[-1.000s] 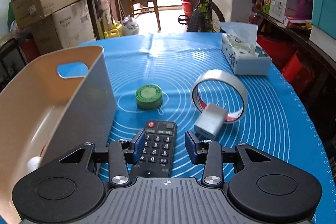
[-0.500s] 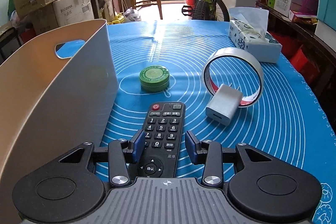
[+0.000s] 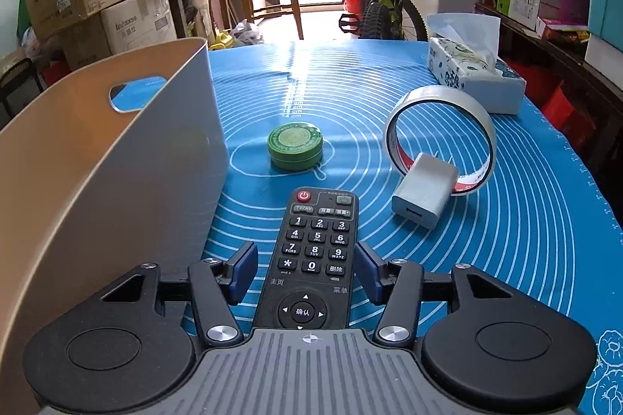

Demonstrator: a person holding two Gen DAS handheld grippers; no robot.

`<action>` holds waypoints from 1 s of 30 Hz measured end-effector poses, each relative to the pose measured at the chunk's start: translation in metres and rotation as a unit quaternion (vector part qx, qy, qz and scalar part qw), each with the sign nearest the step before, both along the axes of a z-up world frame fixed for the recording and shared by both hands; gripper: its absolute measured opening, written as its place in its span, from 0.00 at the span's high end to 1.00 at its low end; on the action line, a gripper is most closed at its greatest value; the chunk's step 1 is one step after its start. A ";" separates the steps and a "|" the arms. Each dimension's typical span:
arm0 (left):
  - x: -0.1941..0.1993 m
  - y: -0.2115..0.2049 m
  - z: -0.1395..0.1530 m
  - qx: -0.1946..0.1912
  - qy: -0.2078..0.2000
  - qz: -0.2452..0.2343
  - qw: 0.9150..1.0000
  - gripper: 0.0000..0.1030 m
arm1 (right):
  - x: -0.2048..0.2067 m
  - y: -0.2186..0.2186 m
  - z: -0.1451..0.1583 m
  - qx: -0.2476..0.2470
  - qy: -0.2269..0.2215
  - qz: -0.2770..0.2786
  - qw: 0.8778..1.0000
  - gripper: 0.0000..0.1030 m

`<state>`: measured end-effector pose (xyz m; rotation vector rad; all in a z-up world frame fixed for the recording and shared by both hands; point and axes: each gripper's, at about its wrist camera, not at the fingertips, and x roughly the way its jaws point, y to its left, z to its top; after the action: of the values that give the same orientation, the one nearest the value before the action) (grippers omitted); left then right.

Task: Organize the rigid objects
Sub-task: 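Grasp the black TV remote on the mat with the right tool, then carry the black remote into the basket with the right tool and release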

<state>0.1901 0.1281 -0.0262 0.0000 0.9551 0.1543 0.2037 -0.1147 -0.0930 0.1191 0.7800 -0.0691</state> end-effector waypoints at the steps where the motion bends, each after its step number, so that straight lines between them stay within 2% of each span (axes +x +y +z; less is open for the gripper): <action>1: 0.000 0.000 0.000 0.000 0.000 0.000 1.000 0.84 | 0.000 0.001 -0.001 -0.004 -0.001 0.001 1.000 0.38; 7: 0.000 0.000 0.000 0.000 0.000 0.000 1.000 0.84 | -0.001 0.000 -0.008 0.005 0.019 -0.017 1.000 0.34; 12: 0.001 0.000 0.000 -0.002 0.000 0.000 1.000 0.84 | -0.001 0.001 -0.012 -0.007 0.012 -0.013 1.000 0.34; 13: 0.001 0.000 0.000 -0.002 0.000 0.000 1.000 0.85 | -0.001 0.001 -0.013 -0.006 0.009 -0.013 1.000 0.35; 16: 0.001 0.000 0.000 -0.002 0.000 0.000 1.000 0.85 | -0.003 0.003 -0.013 0.000 0.001 -0.006 1.000 0.46; 22: 0.001 0.000 0.000 -0.002 0.001 0.000 1.000 0.85 | -0.004 0.006 -0.013 -0.018 -0.005 -0.003 1.000 0.46; 26: 0.001 0.000 0.000 -0.002 0.000 0.000 1.000 0.85 | -0.003 0.016 -0.017 -0.060 -0.002 0.008 0.998 0.43; 30: 0.001 0.000 0.000 -0.003 0.001 0.000 1.000 0.85 | -0.003 0.014 -0.016 -0.053 -0.007 0.008 0.999 0.45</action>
<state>0.1913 0.1278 -0.0265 -0.0045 0.9566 0.1518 0.2005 -0.1004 -0.1094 0.0136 0.7613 -0.0948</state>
